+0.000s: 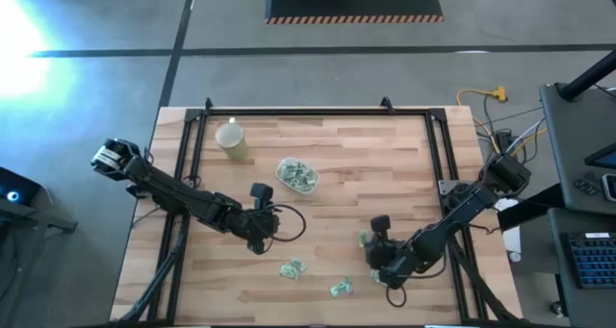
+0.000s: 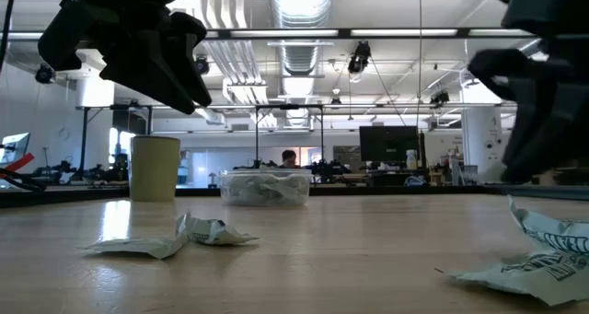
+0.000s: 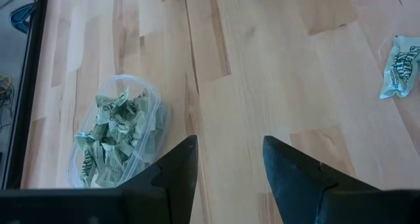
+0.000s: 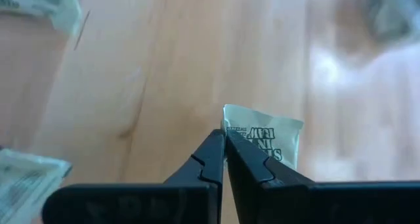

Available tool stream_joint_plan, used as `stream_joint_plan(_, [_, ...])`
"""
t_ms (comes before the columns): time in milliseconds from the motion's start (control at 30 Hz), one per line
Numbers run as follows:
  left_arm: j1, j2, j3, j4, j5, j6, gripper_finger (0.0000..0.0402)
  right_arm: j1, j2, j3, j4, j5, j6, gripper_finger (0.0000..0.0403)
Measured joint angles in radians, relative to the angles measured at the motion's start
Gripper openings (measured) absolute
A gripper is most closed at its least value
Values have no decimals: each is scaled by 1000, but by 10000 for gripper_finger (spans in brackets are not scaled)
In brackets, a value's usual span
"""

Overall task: Pick and place Stevia / Truvia into bins
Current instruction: Put the stevia packet into the transparent container

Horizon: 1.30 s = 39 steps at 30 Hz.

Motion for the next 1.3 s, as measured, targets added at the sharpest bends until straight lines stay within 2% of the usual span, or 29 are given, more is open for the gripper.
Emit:
stream_joint_plan(233, [0, 0, 0, -1, -2, 1, 156, -66, 0, 74, 7, 187, -231, 8])
stream_joint_plan(367, [0, -3, 5, -20, -11, 8, 156, -138, -2, 126, 13, 193, -361, 8])
stream_joint_plan(533, [-1, -25, 8, -119, -95, -36, 156, -239, -3, 181, 29, 181, -496, 8])
stream_joint_plan(633, [-1, -53, 8, -176, -129, -99, 156, -303, -3, 197, 73, 105, -580, 8])
stream_joint_plan(867, [-13, -131, -9, -240, -130, -212, 156, -454, -3, 195, 232, -82, -748, 8])
stream_joint_plan(1300, [-33, -158, -24, -247, -128, -238, 156, -752, 21, 179, 415, -532, -833, 9])
